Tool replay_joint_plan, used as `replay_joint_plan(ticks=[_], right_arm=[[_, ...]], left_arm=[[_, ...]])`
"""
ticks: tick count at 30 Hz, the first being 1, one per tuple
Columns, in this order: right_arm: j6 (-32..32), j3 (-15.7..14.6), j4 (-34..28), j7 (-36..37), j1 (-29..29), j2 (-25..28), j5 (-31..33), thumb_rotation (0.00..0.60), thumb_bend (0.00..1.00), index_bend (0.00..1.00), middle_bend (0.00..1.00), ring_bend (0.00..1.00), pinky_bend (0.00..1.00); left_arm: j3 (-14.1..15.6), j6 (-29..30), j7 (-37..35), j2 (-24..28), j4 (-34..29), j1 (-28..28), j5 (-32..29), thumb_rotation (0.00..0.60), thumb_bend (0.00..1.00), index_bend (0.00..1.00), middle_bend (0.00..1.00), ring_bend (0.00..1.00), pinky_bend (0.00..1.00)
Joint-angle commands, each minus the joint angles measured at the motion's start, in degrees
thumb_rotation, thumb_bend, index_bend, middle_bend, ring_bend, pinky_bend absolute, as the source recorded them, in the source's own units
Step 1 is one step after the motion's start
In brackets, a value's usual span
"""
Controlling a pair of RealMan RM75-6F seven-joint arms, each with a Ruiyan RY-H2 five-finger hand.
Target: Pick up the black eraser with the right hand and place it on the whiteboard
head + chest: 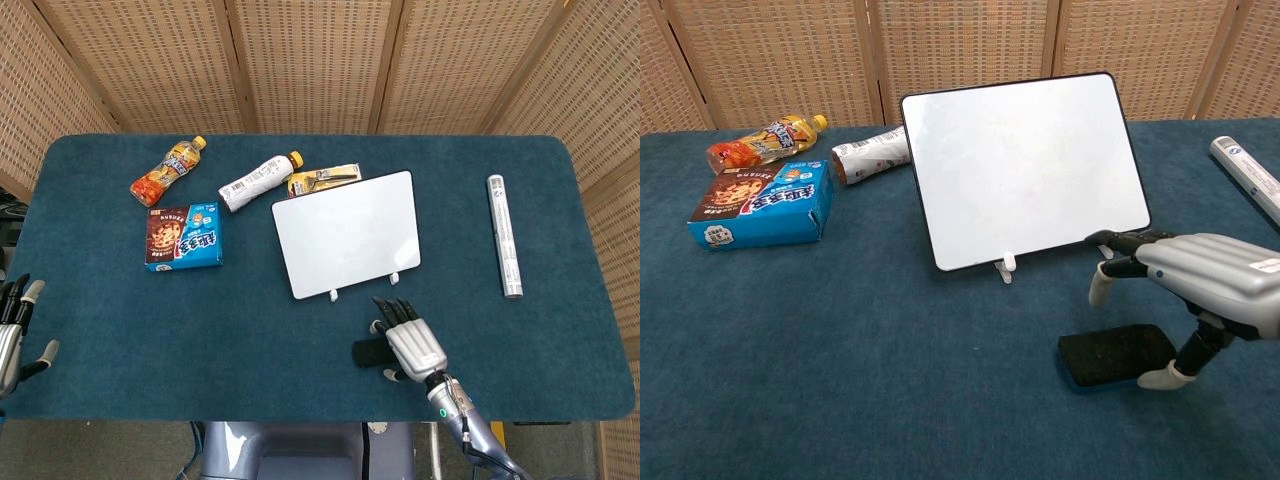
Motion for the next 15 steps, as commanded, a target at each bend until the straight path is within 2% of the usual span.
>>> replay_joint_plan(ticks=[1,15], right_arm=[[0.01,0.1,0.07,0.12,0.3,-0.06,0.16,0.6,0.1,0.33,0.0,0.0,0.0],[-1.03,-0.08,1.7,-0.08,1.36,-1.13,2.58,0.6,0.1,0.33,0.0,0.0,0.0]], left_arm=[[-0.02,0.03,-0.03,0.02,-0.01,0.02,-0.03,0.6,0.32,0.0,0.0,0.0,0.0],[-0.08,-0.01,0.06,0.09,-0.11,-0.02,-0.15,0.6,0.32,0.0,0.0,0.0,0.0]])
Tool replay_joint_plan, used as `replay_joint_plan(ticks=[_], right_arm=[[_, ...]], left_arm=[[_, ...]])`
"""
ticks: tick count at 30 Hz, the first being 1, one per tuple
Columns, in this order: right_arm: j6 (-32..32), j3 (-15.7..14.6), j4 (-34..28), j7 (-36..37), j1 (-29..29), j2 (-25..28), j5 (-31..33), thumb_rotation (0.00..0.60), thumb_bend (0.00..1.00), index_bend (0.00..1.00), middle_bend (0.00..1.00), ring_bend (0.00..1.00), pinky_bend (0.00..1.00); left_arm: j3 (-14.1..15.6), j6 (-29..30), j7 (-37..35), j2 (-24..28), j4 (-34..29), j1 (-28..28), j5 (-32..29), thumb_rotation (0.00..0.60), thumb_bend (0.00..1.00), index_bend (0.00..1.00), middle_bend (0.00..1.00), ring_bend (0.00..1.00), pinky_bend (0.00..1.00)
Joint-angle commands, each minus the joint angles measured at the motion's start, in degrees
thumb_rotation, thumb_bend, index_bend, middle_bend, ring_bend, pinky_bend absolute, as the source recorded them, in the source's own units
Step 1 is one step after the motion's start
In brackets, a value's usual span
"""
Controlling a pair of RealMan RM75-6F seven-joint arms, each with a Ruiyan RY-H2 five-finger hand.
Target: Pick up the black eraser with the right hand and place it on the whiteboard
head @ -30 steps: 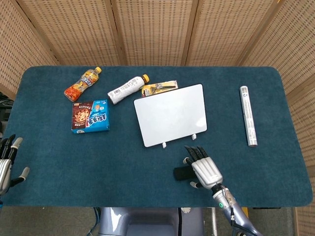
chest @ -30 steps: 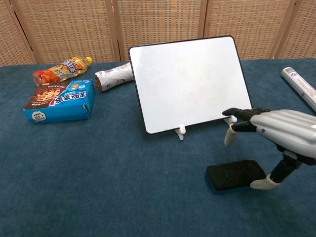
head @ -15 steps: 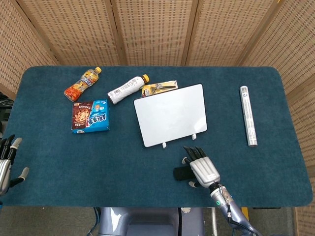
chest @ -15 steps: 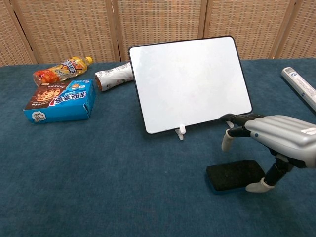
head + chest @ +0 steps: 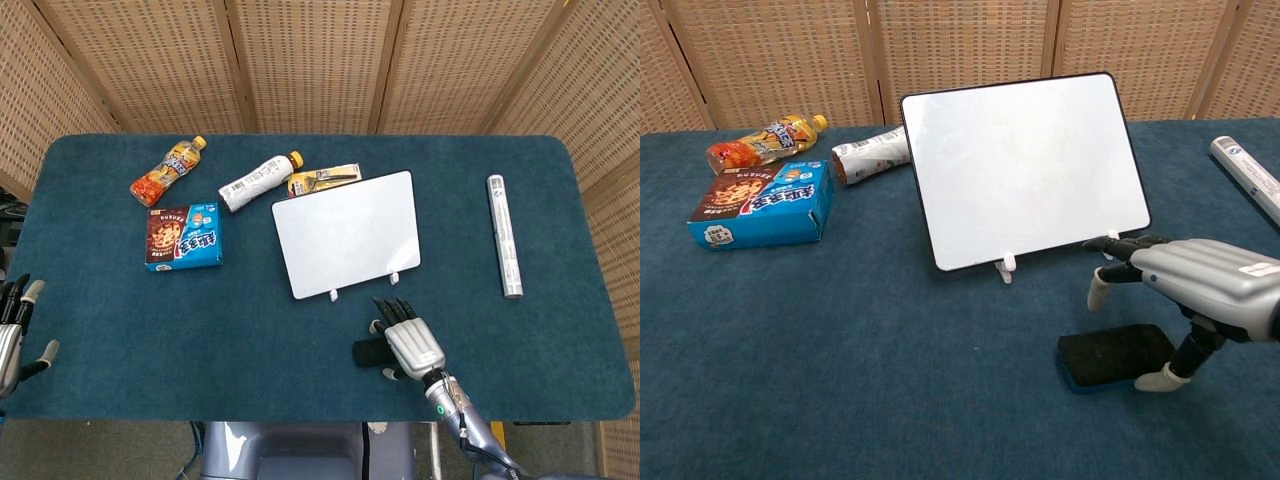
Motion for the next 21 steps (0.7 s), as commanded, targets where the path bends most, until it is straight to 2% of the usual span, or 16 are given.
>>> replay_joint_plan(ticks=[1,21], right_arm=[[-0.3,0.05,0.38,0.21,0.2,-0.28,0.62,0.6,0.1,0.33,0.0,0.0,0.0],[-1.95,0.1,3.49,1.3,1.93,-1.94,3.58,0.6,0.1,0.34,0.0,0.0,0.0]], left_arm=[[0.0,0.02,0.05,0.01,-0.01,0.0,0.02,0.6,0.32,0.0,0.0,0.0,0.0],[-0.01,0.0,0.14,-0.06,-0.09,0.01,-0.12,0.6,0.32,0.0,0.0,0.0,0.0]])
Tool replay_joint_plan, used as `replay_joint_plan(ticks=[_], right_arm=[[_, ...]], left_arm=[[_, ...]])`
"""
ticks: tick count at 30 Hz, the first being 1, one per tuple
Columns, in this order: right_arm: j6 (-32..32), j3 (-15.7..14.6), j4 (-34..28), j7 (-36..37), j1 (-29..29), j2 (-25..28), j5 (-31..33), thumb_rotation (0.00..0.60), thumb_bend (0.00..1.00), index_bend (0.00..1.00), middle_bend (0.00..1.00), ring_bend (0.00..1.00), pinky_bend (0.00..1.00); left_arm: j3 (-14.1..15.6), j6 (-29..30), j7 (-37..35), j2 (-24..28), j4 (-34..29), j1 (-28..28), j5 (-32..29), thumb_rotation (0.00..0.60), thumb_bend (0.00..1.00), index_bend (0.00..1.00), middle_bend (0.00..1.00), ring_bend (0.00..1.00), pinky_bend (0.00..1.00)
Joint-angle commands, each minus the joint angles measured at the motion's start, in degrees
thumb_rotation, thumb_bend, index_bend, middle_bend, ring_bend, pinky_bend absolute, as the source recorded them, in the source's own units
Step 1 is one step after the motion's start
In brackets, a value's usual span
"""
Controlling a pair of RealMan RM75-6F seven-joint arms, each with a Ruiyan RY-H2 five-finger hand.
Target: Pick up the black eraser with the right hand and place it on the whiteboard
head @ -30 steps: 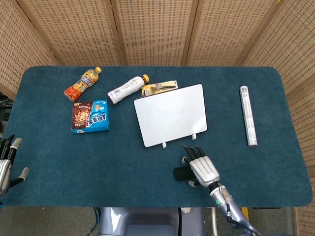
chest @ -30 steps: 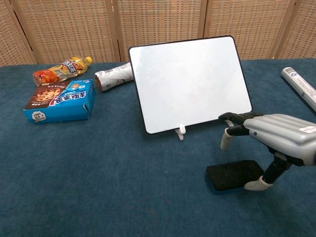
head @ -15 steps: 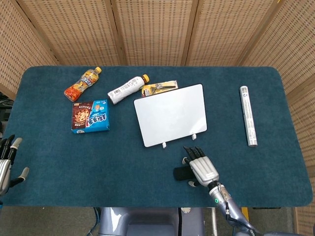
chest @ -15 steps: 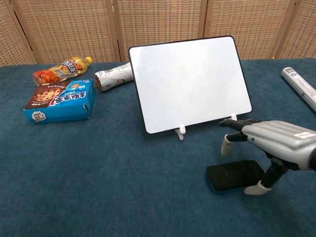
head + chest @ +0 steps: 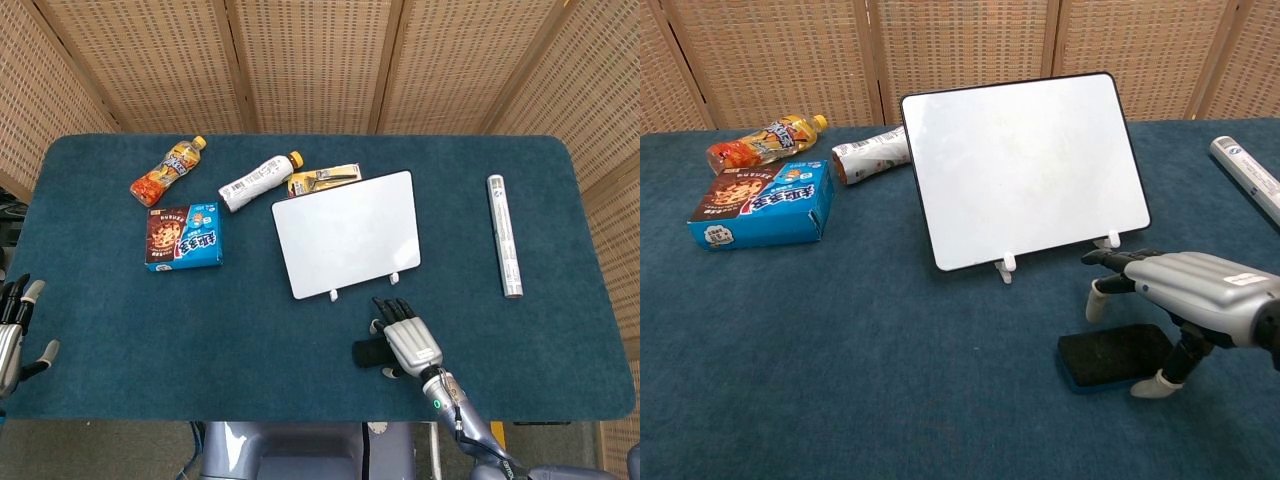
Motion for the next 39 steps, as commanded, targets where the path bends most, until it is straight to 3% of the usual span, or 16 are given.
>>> replay_joint_plan(ticks=[1,18,39], right_arm=[[-0.03,0.0,0.07,-0.04,0.19,-0.09,0.27,0.6,0.11,0.34,0.0,0.0,0.0],[1.46,-0.38,0.76,-0.16,0.32,-0.73,0.29,0.6,0.14,0.45,0.0,0.0,0.0],[4.65,-0.27,0.74,0.93,-0.42,-0.2,-1.45,0.6,0.14,0.49,0.0,0.0,0.0]], left_arm=[[-0.01,-0.02,0.0,0.05,-0.05,0.0,-0.03,0.6,0.32,0.0,0.0,0.0,0.0],[0.0,-0.12,-0.17,0.05,-0.08,-0.04,-0.04,0.6,0.32,0.0,0.0,0.0,0.0],[-0.07,-0.13,-0.35,0.07,-0.13,-0.06,-0.14,0.6,0.32,0.0,0.0,0.0,0.0]])
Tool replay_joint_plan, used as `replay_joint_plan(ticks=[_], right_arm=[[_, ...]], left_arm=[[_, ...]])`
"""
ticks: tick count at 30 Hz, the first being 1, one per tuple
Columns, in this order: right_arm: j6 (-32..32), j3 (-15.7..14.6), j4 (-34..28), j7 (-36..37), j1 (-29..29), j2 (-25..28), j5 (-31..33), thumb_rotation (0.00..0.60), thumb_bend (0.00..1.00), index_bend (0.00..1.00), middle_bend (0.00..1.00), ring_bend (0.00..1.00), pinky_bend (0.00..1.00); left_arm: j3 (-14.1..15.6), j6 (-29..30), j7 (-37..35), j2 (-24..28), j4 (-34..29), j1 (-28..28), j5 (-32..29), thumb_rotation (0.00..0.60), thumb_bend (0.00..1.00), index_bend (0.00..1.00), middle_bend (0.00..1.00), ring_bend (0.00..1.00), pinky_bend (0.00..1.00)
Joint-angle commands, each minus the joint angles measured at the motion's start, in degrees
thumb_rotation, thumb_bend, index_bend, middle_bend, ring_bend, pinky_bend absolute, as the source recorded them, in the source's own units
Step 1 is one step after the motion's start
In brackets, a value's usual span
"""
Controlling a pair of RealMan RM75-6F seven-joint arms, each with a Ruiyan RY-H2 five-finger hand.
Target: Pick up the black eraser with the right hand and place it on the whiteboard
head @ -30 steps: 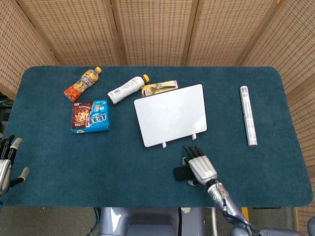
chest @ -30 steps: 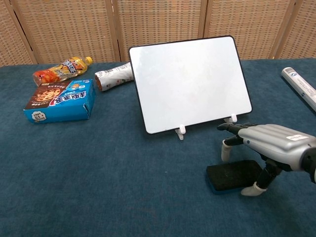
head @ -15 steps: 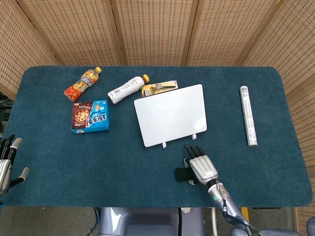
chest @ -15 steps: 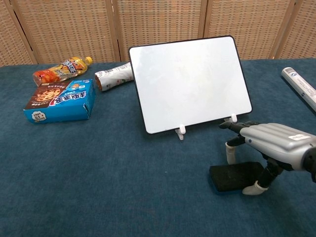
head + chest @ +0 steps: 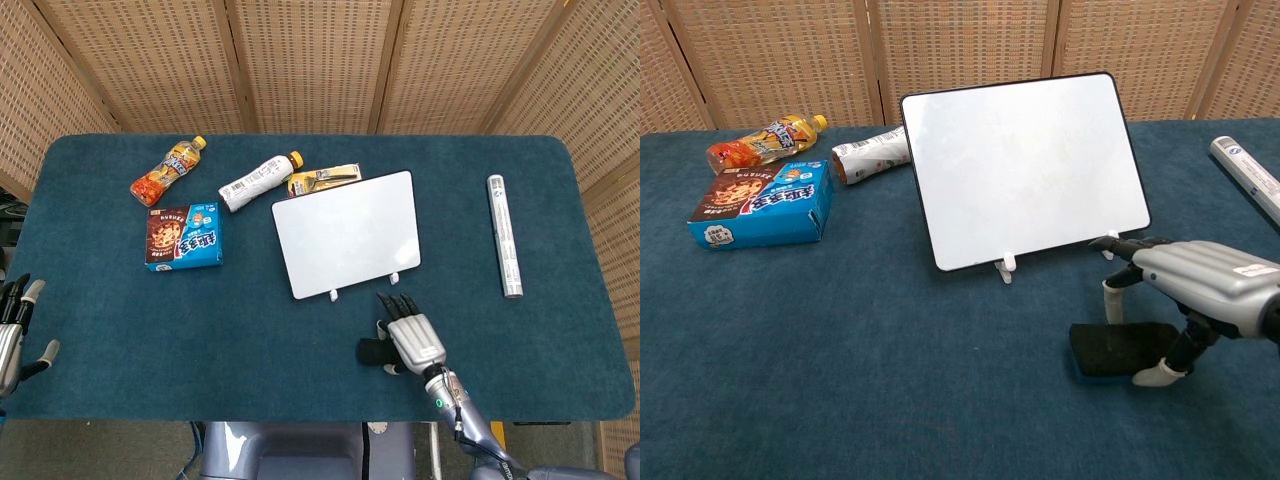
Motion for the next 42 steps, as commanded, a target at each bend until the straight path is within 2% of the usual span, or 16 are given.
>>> replay_joint_plan(ticks=[1,10,22,29,42], right_arm=[[1.43,0.48,0.05,0.21,-0.38,0.29,-0.62,0.6,0.14,0.49,0.0,0.0,0.0],[7.55,2.88,-0.44,2.84,-2.03,0.85,-3.54,0.6,0.14,0.5,0.0,0.0,0.0],[14.29,5.93,3.53,6.84,-2.99,-1.1,-9.09,0.6,0.13,0.5,0.0,0.0,0.0],[16.07,9.29,6.32,10.63,-2.0,-3.86,-10.04,0.6,0.13,0.5,0.0,0.0,0.0],[17.06,16.06,15.75,19.74,2.0,-11.4,-9.53,0.6,0.13,0.51,0.0,0.0,0.0]], left_arm=[[-0.04,0.01,-0.07,0.0,0.02,0.01,-0.05,0.6,0.32,0.0,0.0,0.0,0.0],[-0.04,0.11,0.04,-0.03,-0.03,0.01,0.04,0.6,0.32,0.0,0.0,0.0,0.0],[-0.06,0.15,0.18,-0.05,-0.05,0.0,0.02,0.6,0.32,0.0,0.0,0.0,0.0],[-0.08,0.11,0.01,0.02,-0.08,-0.03,0.05,0.6,0.32,0.0,0.0,0.0,0.0],[-0.11,-0.61,-0.25,0.11,-0.14,-0.25,-0.43,0.6,0.32,0.0,0.0,0.0,0.0]])
